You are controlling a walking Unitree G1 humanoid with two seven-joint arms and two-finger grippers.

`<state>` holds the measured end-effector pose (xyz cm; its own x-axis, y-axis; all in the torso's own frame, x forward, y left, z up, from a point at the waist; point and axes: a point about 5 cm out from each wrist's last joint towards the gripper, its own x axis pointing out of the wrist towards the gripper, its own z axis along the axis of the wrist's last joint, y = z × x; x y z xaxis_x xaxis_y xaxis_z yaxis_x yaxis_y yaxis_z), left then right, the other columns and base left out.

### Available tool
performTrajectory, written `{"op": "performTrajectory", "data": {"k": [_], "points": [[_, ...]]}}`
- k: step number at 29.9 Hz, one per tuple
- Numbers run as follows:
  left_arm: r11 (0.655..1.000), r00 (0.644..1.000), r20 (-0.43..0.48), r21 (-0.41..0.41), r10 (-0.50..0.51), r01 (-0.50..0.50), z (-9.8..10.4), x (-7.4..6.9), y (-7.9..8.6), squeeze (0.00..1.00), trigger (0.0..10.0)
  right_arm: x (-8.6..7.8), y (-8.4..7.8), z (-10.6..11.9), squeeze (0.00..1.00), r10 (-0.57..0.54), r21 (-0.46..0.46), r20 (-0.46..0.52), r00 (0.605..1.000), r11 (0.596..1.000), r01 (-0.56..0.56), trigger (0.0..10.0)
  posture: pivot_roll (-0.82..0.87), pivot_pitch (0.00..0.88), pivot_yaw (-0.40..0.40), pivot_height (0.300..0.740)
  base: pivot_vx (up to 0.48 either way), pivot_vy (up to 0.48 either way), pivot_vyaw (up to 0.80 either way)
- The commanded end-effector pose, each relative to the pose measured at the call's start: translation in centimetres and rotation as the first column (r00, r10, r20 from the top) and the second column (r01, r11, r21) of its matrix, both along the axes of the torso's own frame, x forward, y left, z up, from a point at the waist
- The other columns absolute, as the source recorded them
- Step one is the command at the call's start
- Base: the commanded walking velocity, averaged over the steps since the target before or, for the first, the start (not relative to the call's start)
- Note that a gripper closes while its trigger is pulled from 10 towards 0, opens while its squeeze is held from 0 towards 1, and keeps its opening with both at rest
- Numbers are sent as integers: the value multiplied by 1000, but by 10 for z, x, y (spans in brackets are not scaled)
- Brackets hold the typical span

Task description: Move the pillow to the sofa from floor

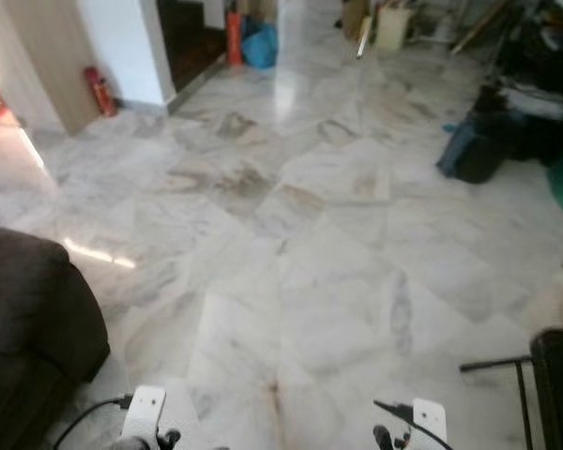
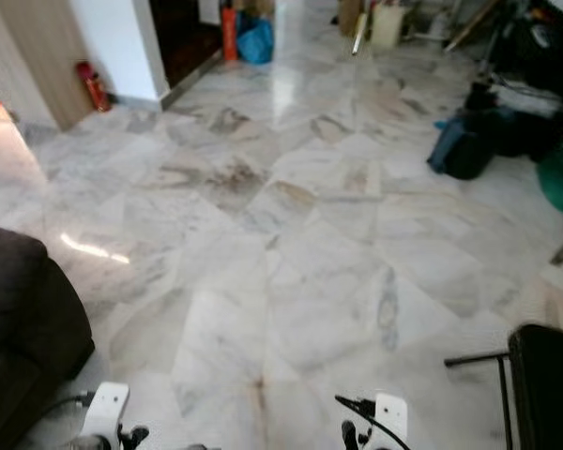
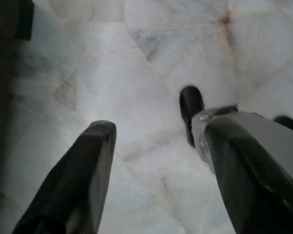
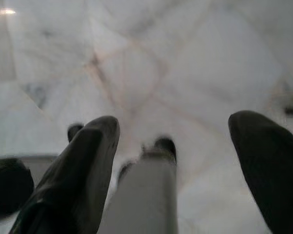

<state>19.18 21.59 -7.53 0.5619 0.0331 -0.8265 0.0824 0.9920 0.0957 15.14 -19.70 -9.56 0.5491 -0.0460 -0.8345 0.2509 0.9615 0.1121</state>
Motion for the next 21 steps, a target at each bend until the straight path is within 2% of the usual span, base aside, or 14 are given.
{"op": "performTrajectory", "data": {"k": [1, 21], "points": [[1000, 1000, -29, 14, -10, 11, -3, -6, 3, 0, 10000, 0, 1, 0, 0, 6, 2, -1, 1000, 1000, -6, 10000, 53, 25, -7, 740, -326, 0, 0], [1000, 999, -31, 9, -9, 9, -3, -6, 3, 0, 10000, 1, 1, 0, 0, 9, 2, 0, 1000, 1000, -9, 10000, 51, 29, -8, 740, -330, 0, 0]]}}
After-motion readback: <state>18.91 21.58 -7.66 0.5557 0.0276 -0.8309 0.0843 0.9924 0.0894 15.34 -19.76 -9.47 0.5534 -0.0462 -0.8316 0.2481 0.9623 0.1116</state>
